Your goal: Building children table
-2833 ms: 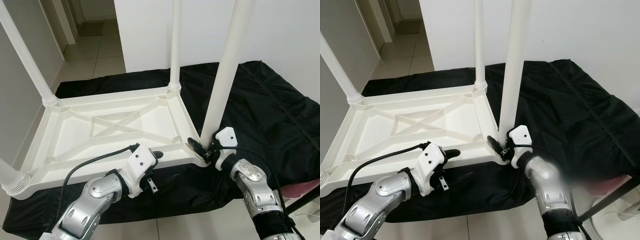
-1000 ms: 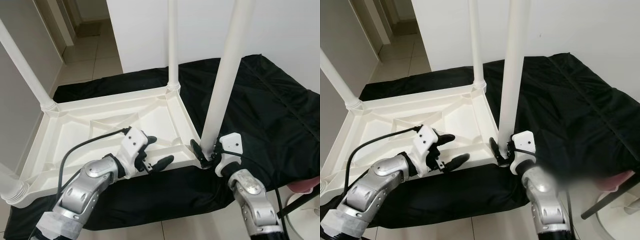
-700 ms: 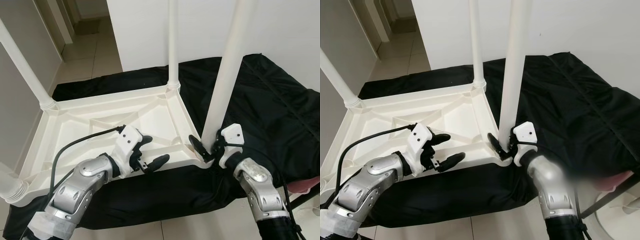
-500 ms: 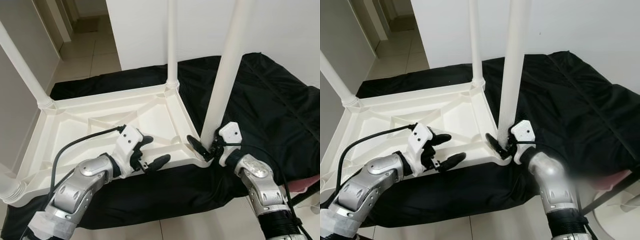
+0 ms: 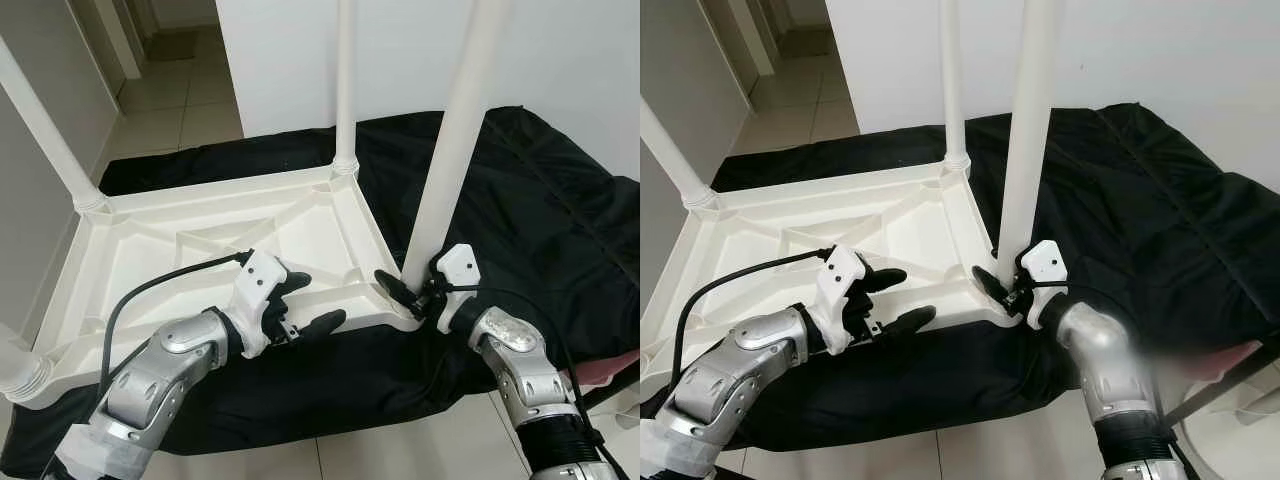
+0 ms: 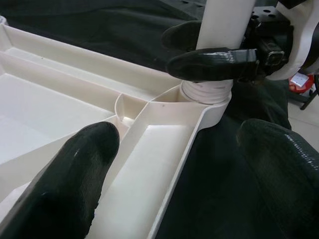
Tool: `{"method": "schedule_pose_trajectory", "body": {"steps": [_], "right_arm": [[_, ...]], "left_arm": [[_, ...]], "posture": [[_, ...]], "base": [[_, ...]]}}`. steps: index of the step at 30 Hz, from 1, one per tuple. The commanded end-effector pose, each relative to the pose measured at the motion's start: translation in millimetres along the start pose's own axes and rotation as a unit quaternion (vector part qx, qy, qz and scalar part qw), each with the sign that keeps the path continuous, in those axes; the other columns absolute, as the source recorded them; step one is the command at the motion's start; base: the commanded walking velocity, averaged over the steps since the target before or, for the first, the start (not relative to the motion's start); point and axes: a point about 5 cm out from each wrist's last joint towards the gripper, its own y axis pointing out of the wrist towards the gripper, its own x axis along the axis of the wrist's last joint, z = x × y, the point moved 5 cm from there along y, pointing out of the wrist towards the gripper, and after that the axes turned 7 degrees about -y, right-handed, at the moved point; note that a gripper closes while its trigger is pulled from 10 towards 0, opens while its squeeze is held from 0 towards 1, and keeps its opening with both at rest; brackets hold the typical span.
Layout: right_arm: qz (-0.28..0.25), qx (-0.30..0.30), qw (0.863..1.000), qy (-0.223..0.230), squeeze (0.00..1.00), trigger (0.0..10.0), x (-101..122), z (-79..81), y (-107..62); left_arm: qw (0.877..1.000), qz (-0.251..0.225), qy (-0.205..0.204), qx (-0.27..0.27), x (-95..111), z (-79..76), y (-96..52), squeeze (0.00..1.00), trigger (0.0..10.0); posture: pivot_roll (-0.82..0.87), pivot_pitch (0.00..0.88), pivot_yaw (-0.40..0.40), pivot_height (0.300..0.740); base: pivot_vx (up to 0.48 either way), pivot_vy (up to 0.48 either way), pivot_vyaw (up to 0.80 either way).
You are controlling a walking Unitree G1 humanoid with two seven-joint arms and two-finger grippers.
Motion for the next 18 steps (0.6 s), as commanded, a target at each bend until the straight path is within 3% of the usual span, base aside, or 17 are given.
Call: {"method": "schedule_pose_trajectory", "body": {"steps": [1, 6, 11, 15, 18], "right_arm": [[0.054, -0.052, 0.997, 0.018, 0.0, 10.0, -27.9, -0.6, -5.7], [0.059, -0.147, 0.986, 0.055, 0.0, 10.0, -28.8, -4.2, -10.6], [0.059, -0.167, 0.982, 0.061, 0.0, 10.0, -27.6, -4.9, -11.4], [0.071, -0.242, 0.964, 0.081, 0.0, 10.0, -28.5, -7.0, -15.7], [0.075, -0.265, 0.957, 0.087, 0.0, 10.0, -27.8, -7.0, -17.7]], "left_arm": [[1.0, 0.005, -0.003, -0.017, -4.1, -1.6, 0.4, 0.0, 10.0], [1.0, -0.003, -0.012, -0.004, -3.8, 1.0, 1.1, 0.0, 10.0], [1.0, -0.003, -0.013, -0.005, -4.6, 0.3, 1.0, 0.0, 10.0], [1.0, 0.004, -0.004, 0.001, -8.7, 1.2, 1.7, 0.0, 10.0], [1.0, 0.005, 0.006, 0.013, -9.3, 5.2, 2.8, 0.0, 10.0]], "posture": [[-0.13, 0.055, 0.069, 0.74], [-0.13, 0.055, 0.064, 0.74], [-0.13, 0.055, 0.066, 0.74], [-0.13, 0.06, 0.073, 0.74], [-0.13, 0.063, 0.073, 0.74]], "base": [[0.0, 0.0, 0.0], [0.0, 0.0, 0.0], [0.0, 0.0, 0.0], [0.0, 0.0, 0.0], [0.0, 0.0, 0.0]]}}
